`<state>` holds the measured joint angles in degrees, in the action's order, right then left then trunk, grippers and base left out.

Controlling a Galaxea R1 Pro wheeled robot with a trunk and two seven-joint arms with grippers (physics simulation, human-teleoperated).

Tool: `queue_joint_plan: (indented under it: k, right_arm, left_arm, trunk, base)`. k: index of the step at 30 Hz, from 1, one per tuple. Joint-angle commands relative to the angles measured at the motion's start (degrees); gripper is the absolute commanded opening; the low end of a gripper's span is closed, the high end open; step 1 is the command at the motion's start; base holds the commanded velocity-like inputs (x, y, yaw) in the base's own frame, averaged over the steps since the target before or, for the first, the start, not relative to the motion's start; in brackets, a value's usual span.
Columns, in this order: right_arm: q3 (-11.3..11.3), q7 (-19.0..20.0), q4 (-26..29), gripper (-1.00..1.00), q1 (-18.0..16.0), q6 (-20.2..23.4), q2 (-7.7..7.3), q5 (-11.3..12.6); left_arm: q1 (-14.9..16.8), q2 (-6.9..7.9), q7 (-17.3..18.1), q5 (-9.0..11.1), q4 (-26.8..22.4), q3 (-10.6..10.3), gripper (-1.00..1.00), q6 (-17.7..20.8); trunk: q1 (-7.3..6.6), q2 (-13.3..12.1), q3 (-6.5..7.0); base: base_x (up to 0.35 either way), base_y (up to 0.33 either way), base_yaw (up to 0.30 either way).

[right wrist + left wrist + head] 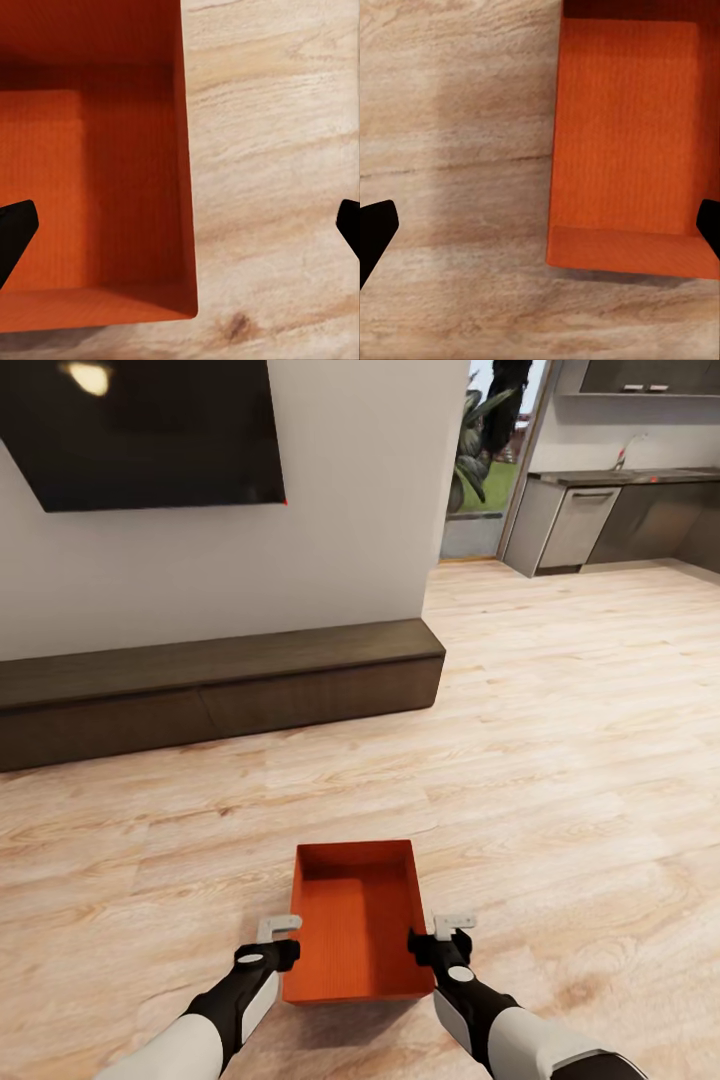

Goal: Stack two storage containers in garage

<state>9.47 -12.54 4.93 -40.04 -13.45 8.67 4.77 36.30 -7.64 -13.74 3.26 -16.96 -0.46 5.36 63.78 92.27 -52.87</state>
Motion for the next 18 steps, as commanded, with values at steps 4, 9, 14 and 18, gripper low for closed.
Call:
queue_joint_plan:
  k: [4, 9, 14, 18]
  right_arm:
    - [0.47, -0.21, -0.09, 1.0, -0.04, -0.24, -0.53, 0.99]
    - [0.38, 0.04, -0.1, 1.0, -0.04, -0.26, -0.82, 1.26]
    - [0.37, 0.29, -0.1, 1.0, -0.04, -0.26, -0.84, 1.29]
    - [0.37, 0.31, -0.1, 1.0, -0.04, -0.26, -0.84, 1.29]
  left_arm:
    - [0.0, -0.01, -0.23, -0.22, 0.03, -0.07, 1.0, 0.24]
    - [0.0, -0.09, -0.23, -0.51, 0.04, -0.07, 1.0, 0.18]
    - [0.0, -0.02, -0.23, -0.46, 0.0, -0.01, 1.0, 0.18]
    - [0.0, -0.01, -0.23, -0.43, 0.0, 0.01, 1.0, 0.18]
  trunk:
    - [0.88, 1.64, -0.76]
    - [1.98, 3.64, -1.66]
    - [3.08, 5.65, -2.56]
    - [3.96, 7.25, -3.27]
  base:
    - [0.0, 0.0, 0.0]
    - [0.0, 0.0, 0.0]
    - [0.0, 0.0, 0.0]
    - [0.0, 0.0, 0.0]
